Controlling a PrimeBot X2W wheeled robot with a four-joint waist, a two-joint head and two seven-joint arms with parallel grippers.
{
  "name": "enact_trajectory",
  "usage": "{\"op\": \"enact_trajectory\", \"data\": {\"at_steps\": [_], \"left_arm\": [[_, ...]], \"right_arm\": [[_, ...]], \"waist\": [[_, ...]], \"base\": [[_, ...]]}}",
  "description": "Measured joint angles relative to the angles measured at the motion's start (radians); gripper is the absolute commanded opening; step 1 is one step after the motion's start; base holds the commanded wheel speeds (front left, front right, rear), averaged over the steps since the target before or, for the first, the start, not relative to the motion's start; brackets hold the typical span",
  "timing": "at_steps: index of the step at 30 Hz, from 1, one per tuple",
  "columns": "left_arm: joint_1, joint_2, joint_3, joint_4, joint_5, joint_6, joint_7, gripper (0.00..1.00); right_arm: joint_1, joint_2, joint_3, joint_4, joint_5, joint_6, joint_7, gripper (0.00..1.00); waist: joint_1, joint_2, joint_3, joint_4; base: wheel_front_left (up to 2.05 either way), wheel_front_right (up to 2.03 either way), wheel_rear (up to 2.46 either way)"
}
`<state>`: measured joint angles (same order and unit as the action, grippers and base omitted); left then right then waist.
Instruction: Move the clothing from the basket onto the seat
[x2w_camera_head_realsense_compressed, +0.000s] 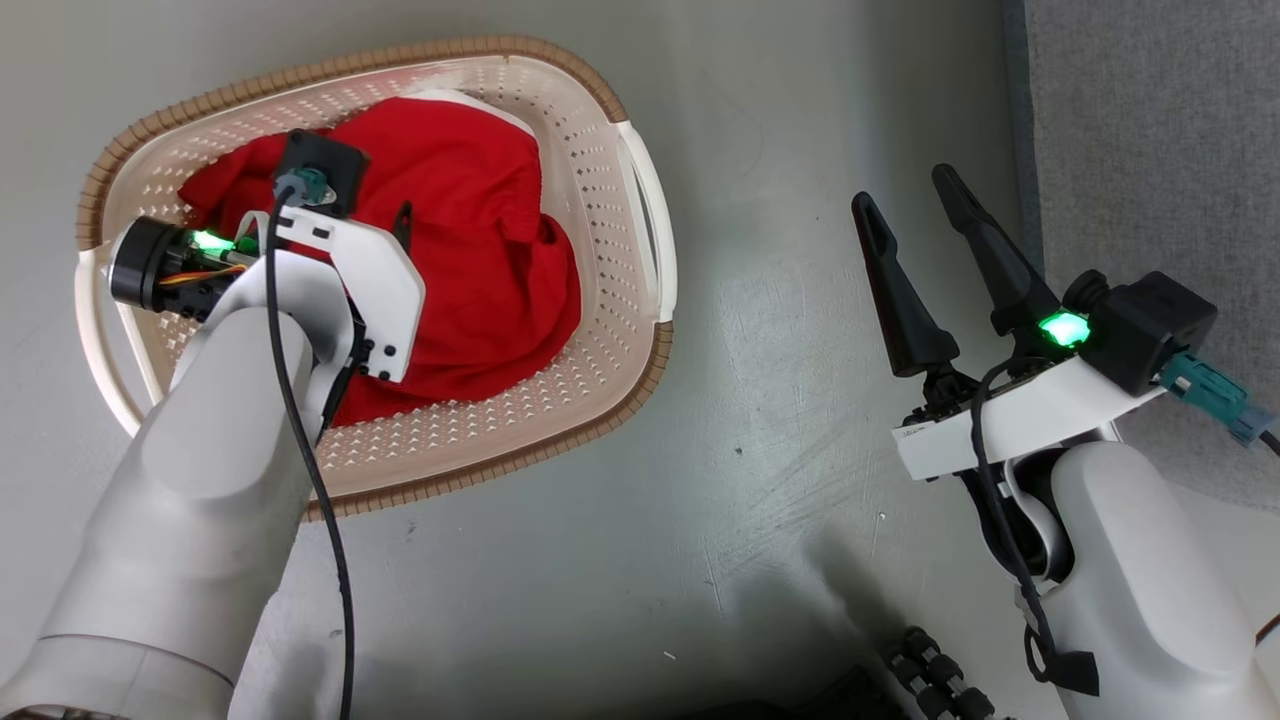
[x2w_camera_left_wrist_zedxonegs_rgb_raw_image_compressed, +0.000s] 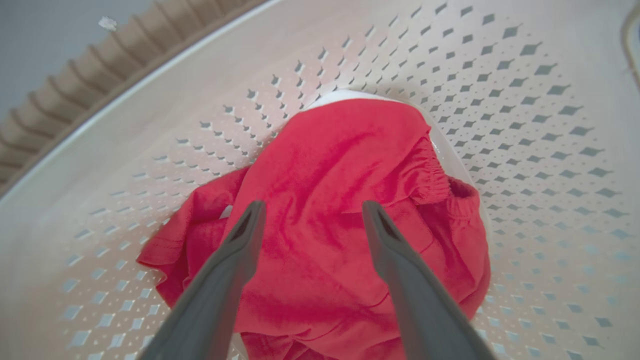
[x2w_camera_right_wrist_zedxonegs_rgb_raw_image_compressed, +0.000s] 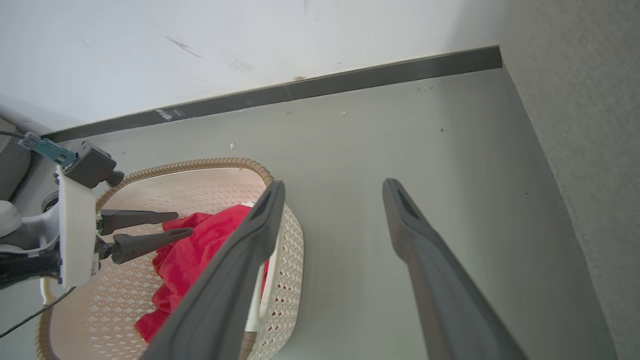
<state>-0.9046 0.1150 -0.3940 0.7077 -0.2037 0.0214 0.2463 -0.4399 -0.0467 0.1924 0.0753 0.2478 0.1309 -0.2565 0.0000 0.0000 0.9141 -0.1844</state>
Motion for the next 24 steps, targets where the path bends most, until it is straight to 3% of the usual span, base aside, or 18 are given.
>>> {"op": "enact_trajectory", "data": {"at_steps": [24], "left_arm": [[-0.071, 0.001, 0.064, 0.084, -0.050, 0.025, -0.012, 1.00]], "right_arm": [[-0.019, 0.000, 0.000, -0.021, -0.003, 0.000, 0.000, 1.00]], "waist": [[0.0000, 0.0000, 0.091, -0.033]], "base": [[0.00, 0.00, 0.00]]}}
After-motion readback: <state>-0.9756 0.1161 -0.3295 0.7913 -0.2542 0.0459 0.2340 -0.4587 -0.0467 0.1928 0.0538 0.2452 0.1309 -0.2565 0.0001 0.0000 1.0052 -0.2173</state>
